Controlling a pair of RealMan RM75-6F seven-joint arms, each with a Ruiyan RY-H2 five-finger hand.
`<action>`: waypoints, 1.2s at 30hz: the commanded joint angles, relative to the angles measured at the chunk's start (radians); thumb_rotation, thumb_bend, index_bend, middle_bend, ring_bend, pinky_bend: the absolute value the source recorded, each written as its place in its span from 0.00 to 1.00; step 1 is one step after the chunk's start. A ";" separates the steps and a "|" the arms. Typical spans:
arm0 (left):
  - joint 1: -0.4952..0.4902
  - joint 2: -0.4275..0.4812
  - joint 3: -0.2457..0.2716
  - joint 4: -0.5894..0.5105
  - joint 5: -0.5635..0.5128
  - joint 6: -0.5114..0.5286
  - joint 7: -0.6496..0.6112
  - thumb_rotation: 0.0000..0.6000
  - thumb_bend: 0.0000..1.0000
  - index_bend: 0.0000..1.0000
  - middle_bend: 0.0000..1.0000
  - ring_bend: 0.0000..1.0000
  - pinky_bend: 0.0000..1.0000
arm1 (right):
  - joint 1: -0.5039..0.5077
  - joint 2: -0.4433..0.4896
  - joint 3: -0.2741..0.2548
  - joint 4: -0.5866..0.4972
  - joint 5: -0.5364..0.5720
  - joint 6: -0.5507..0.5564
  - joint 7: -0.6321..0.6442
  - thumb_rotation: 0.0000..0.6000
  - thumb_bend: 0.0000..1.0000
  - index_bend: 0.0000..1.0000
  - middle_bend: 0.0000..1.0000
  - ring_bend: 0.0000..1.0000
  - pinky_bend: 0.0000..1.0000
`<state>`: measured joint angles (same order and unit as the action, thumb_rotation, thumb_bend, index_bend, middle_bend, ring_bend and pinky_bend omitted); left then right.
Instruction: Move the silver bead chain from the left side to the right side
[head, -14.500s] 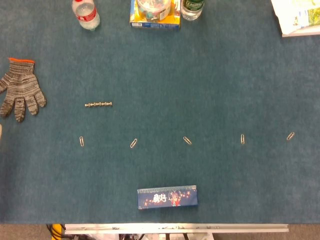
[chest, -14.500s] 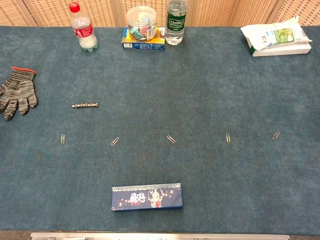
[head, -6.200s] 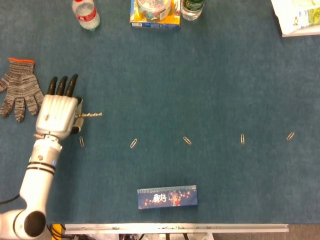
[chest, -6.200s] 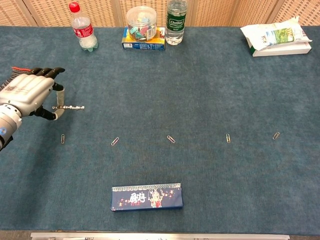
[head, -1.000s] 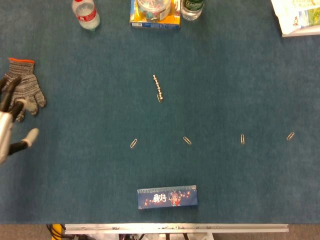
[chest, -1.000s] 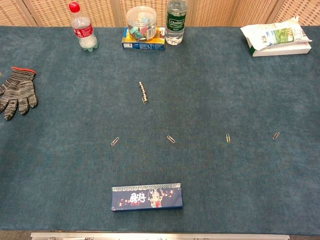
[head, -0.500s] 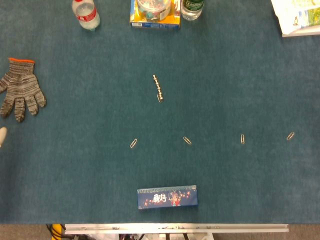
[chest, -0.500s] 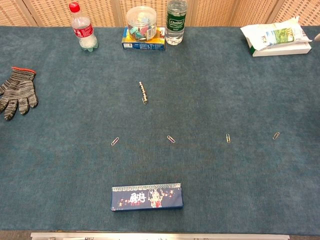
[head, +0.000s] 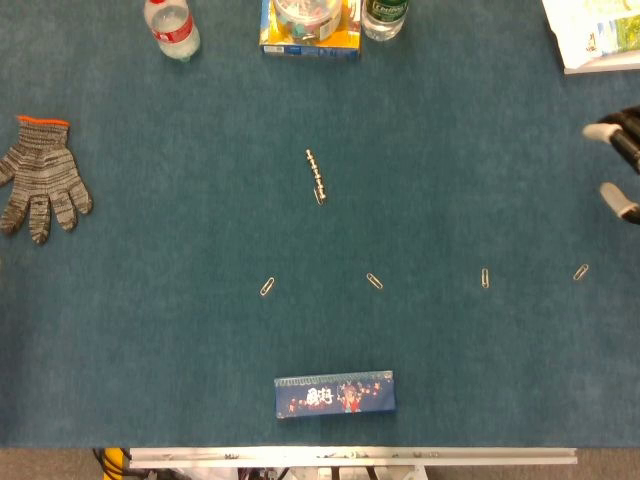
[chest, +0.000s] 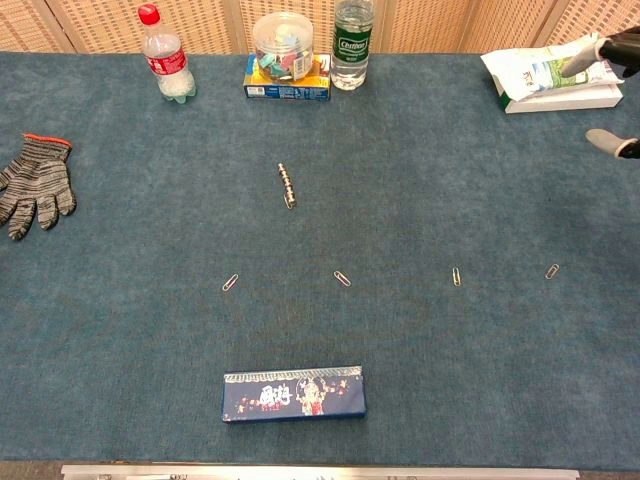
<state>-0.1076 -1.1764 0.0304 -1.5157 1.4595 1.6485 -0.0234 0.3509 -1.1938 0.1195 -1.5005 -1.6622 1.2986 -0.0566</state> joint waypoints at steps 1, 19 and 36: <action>0.004 0.002 -0.011 0.005 -0.006 -0.008 -0.008 1.00 0.22 0.42 0.13 0.00 0.00 | 0.050 0.008 0.002 0.018 -0.044 -0.032 -0.008 1.00 0.25 0.30 0.31 0.23 0.35; 0.025 0.011 -0.082 0.019 -0.069 -0.063 -0.040 1.00 0.22 0.44 0.13 0.00 0.00 | 0.404 -0.077 0.002 0.220 -0.182 -0.264 0.136 1.00 0.25 0.33 0.28 0.20 0.35; 0.051 0.026 -0.126 0.028 -0.095 -0.069 -0.085 1.00 0.22 0.44 0.13 0.00 0.00 | 0.645 -0.275 -0.011 0.401 -0.136 -0.475 0.118 1.00 0.88 0.33 0.22 0.14 0.33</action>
<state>-0.0566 -1.1511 -0.0949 -1.4875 1.3646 1.5787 -0.1085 0.9821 -1.4535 0.1127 -1.1152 -1.8054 0.8351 0.0629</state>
